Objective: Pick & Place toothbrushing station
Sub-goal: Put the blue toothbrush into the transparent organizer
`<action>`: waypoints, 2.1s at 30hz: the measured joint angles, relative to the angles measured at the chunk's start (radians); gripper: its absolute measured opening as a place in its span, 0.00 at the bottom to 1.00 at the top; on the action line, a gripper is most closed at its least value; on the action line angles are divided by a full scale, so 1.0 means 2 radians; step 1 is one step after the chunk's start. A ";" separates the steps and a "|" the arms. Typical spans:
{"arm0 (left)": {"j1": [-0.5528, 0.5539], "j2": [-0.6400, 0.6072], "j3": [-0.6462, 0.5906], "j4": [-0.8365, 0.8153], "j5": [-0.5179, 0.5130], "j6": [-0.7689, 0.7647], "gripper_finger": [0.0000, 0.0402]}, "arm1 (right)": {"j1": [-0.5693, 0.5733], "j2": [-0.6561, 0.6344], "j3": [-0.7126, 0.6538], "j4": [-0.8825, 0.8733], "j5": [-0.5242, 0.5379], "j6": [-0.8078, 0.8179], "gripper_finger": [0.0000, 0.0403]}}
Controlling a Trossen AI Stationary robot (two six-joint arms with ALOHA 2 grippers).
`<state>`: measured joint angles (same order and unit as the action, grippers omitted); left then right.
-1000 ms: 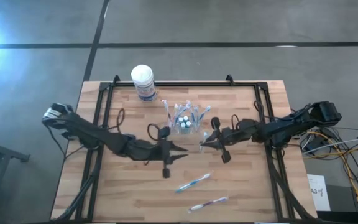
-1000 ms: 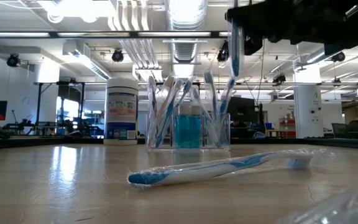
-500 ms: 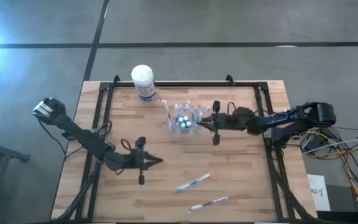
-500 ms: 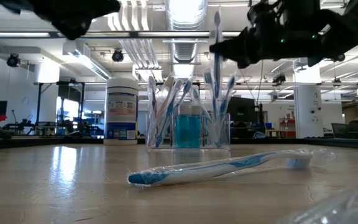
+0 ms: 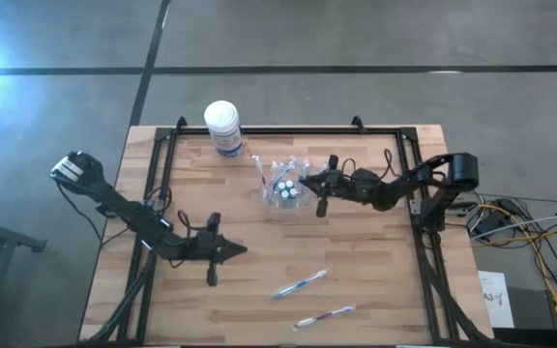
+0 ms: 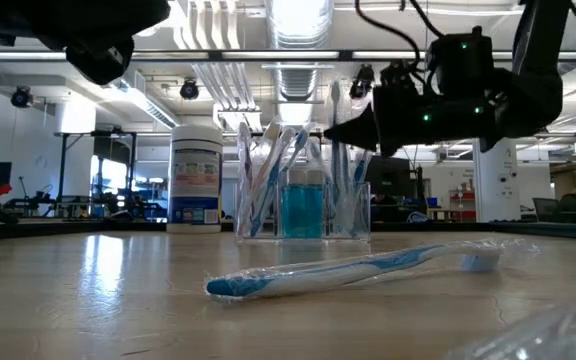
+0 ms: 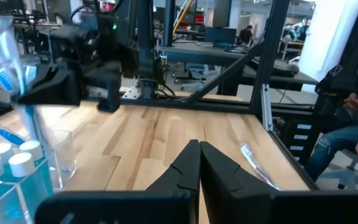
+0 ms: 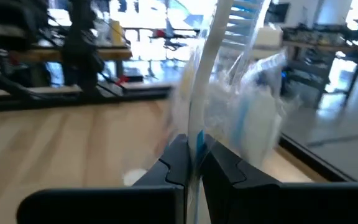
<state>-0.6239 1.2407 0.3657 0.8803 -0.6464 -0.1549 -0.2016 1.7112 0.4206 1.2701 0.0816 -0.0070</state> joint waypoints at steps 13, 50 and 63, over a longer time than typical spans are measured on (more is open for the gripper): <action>-0.002 0.000 0.004 -0.001 0.001 0.001 0.02 | 0.010 0.036 -0.010 0.000 0.038 0.014 0.04; -0.002 0.000 0.003 -0.004 0.001 -0.022 0.03 | 0.017 -0.196 -0.100 -0.046 -0.088 0.062 0.53; -0.002 0.014 0.007 -0.015 0.013 -0.074 0.02 | 0.019 -0.559 -0.206 -0.276 -0.132 0.094 0.27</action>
<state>-0.6270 1.2684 0.3794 0.8495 -0.6198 -0.3025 -0.1642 0.5931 0.0087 0.7174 -0.1833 0.1811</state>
